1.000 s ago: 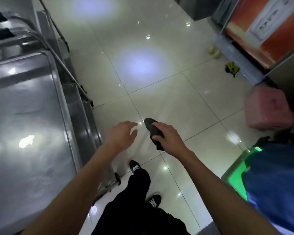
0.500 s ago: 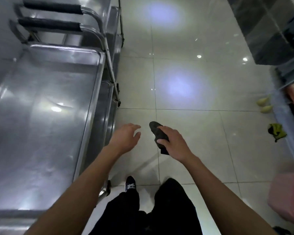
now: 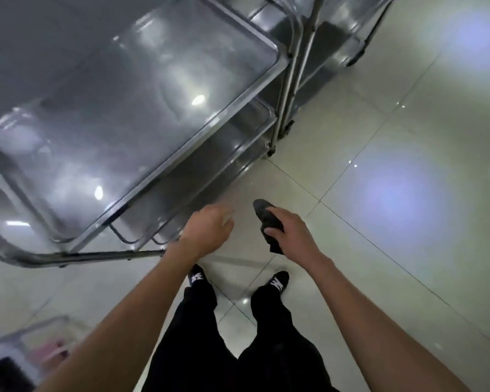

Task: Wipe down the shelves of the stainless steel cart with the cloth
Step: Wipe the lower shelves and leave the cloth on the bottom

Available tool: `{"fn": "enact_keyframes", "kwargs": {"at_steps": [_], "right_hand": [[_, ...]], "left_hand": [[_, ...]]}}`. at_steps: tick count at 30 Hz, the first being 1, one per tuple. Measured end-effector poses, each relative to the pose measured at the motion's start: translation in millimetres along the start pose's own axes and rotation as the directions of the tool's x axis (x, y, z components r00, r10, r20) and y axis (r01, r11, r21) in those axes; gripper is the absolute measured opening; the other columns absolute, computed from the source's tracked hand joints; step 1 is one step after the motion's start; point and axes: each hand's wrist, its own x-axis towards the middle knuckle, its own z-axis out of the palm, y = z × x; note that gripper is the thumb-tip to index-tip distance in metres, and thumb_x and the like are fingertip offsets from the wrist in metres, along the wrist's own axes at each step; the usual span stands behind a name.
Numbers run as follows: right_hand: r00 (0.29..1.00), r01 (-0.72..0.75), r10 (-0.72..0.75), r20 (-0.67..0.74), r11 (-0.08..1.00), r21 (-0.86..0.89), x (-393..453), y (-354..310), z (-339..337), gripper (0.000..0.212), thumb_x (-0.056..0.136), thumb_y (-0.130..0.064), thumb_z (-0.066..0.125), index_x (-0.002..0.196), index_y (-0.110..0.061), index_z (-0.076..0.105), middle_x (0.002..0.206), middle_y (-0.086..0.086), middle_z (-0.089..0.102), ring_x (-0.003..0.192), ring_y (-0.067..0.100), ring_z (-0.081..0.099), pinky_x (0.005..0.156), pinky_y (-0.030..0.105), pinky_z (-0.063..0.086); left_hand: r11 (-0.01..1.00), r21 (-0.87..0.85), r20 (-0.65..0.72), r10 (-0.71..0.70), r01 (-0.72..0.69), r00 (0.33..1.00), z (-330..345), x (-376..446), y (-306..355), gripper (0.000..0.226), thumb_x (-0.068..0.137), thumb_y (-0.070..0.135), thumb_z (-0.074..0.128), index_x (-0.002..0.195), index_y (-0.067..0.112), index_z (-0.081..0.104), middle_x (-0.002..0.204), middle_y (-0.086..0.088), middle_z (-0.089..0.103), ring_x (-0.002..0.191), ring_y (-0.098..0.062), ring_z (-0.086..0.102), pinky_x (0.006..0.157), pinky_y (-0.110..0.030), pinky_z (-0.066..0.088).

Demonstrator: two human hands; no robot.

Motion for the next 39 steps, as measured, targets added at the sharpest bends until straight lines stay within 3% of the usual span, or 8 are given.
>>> {"fn": "enact_keyframes", "kwargs": {"at_steps": [5, 9, 18, 26, 35, 39], "right_hand": [[0.973, 0.116, -0.101, 0.206, 0.991, -0.067, 18, -2, 14, 0.049, 0.090, -0.025, 0.069, 0.136, -0.028, 0.054, 0.134, -0.004, 0.061, 0.120, 0.018, 0.056, 0.104, 0.044, 0.046], [0.931, 0.188, -0.140, 0.337, 0.976, -0.113, 25, -8, 40, 0.050, 0.091, -0.026, 0.068, 0.139, -0.025, 0.053, 0.137, -0.004, 0.058, 0.123, 0.018, 0.054, 0.107, 0.044, 0.044], [0.831, 0.370, -0.228, 0.508, 0.908, -0.198, 37, -5, 126, 0.051, 0.090, -0.027, 0.069, 0.139, -0.027, 0.053, 0.135, -0.005, 0.058, 0.120, 0.021, 0.053, 0.106, 0.044, 0.042], [0.761, 0.463, -0.256, 0.596, 0.857, -0.224, 125, 41, 258, 0.049, 0.093, -0.027, 0.066, 0.140, -0.027, 0.052, 0.134, -0.004, 0.059, 0.119, 0.020, 0.054, 0.106, 0.044, 0.042], [0.724, 0.545, -0.359, 0.589, 0.821, -0.169, 240, 95, 412, 0.051, 0.088, -0.021, 0.072, 0.137, -0.019, 0.058, 0.129, 0.005, 0.064, 0.118, 0.025, 0.058, 0.102, 0.037, 0.045], [0.691, 0.603, -0.395, 0.605, 0.777, -0.182, 279, 106, 468, 0.050, 0.094, -0.023, 0.066, 0.142, -0.020, 0.053, 0.133, 0.006, 0.060, 0.120, 0.025, 0.056, 0.101, 0.037, 0.044]], "left_hand": [[0.975, -0.115, -0.124, -0.206, 0.192, 0.971, 17, -40, -17, 0.037, 0.099, 0.029, 0.053, 0.134, 0.021, 0.062, 0.137, -0.003, 0.061, 0.121, -0.028, 0.058, 0.101, -0.036, 0.046], [0.919, -0.231, -0.141, -0.356, 0.319, 0.924, 49, -78, -46, 0.037, 0.099, 0.031, 0.052, 0.135, 0.023, 0.061, 0.139, 0.000, 0.059, 0.125, -0.026, 0.055, 0.102, -0.037, 0.045], [0.823, -0.372, -0.188, -0.520, 0.429, 0.833, 125, -121, -115, 0.038, 0.101, 0.032, 0.050, 0.137, 0.024, 0.059, 0.138, 0.003, 0.060, 0.124, -0.022, 0.056, 0.101, -0.037, 0.046], [0.738, -0.490, -0.254, -0.631, 0.464, 0.733, 214, -51, -212, 0.041, 0.101, 0.029, 0.050, 0.141, 0.022, 0.055, 0.140, 0.000, 0.057, 0.125, -0.023, 0.053, 0.099, -0.037, 0.047], [0.764, -0.440, -0.367, -0.633, 0.472, 0.682, 315, 53, -330, 0.042, 0.098, 0.031, 0.051, 0.140, 0.025, 0.056, 0.140, -0.001, 0.058, 0.122, -0.024, 0.058, 0.096, -0.040, 0.052], [0.778, -0.422, -0.402, -0.621, 0.465, 0.673, 357, 83, -377, 0.036, 0.096, 0.028, 0.051, 0.130, 0.026, 0.062, 0.126, 0.002, 0.064, 0.109, -0.022, 0.063, 0.087, -0.042, 0.056]]}}
